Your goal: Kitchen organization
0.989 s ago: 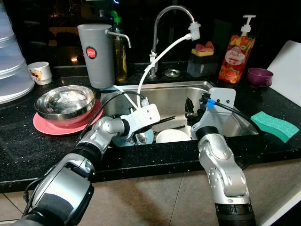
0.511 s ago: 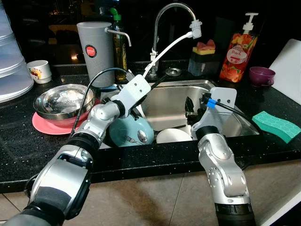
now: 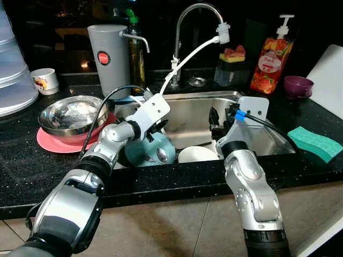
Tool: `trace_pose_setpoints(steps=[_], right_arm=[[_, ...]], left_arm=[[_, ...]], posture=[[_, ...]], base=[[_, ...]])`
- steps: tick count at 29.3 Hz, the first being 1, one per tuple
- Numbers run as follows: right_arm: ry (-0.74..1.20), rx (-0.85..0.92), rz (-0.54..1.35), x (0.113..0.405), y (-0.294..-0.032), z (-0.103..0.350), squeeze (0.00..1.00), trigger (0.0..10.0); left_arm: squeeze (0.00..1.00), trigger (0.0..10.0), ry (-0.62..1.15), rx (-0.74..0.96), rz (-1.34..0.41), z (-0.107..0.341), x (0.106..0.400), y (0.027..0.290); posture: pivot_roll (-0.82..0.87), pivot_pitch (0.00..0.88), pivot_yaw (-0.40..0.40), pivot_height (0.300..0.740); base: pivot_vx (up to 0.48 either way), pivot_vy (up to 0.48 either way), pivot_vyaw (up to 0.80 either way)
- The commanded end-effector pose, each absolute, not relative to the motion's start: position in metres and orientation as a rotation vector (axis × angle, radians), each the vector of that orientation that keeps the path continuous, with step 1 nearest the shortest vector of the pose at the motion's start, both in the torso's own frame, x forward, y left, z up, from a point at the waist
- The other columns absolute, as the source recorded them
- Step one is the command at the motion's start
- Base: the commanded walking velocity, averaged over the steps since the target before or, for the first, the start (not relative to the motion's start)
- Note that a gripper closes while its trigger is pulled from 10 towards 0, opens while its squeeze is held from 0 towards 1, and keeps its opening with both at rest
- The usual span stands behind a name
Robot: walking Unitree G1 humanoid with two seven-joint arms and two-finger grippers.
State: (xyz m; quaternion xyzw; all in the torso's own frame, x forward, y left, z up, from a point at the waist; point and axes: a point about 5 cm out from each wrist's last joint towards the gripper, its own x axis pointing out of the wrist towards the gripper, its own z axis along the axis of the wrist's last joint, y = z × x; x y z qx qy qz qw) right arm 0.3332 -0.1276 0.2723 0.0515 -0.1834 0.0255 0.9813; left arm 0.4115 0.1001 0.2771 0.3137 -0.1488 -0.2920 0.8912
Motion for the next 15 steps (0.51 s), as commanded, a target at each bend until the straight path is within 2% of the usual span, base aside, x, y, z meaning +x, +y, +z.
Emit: trace_pose_setpoints(steps=[1,9,10,11,12,15], right_arm=[[-0.368,0.105,0.049,0.333,-0.128,0.271,0.0,10.0],[-0.371,0.107,0.051,0.333,-0.128,0.271,0.0,10.0],[-0.371,0.107,0.051,0.333,-0.128,0.271,0.0,10.0],[-0.371,0.107,0.051,0.333,-0.128,0.271,0.0,10.0],[-0.371,0.106,0.05,0.333,-0.128,0.271,0.0,10.0],[-0.367,0.105,0.05,0.333,-0.128,0.271,0.0,10.0]], left_arm=[[1.0,10.0,-0.276,0.644,-0.611,0.272,0.412,0.102],[1.0,10.0,-0.319,0.658,-0.575,0.278,0.412,0.102],[0.76,10.0,-0.332,0.65,-0.556,0.283,0.413,0.102],[0.76,10.0,-0.34,0.642,-0.544,0.285,0.413,0.102],[0.0,10.0,-0.346,0.626,-0.525,0.289,0.414,0.103],[0.0,10.0,-0.355,0.566,-0.494,0.297,0.415,0.101]], posture=[[0.11,0.14,-0.006,0.74],[0.11,0.138,-0.008,0.74],[0.11,0.138,-0.008,0.74],[0.11,0.138,-0.008,0.74],[0.11,0.138,-0.008,0.74],[0.11,0.137,-0.003,0.74]], base=[[0.0,0.0,0.0],[0.0,0.0,0.0],[0.0,0.0,0.0],[0.0,0.0,0.0],[0.0,0.0,0.0],[0.0,0.0,0.0]])
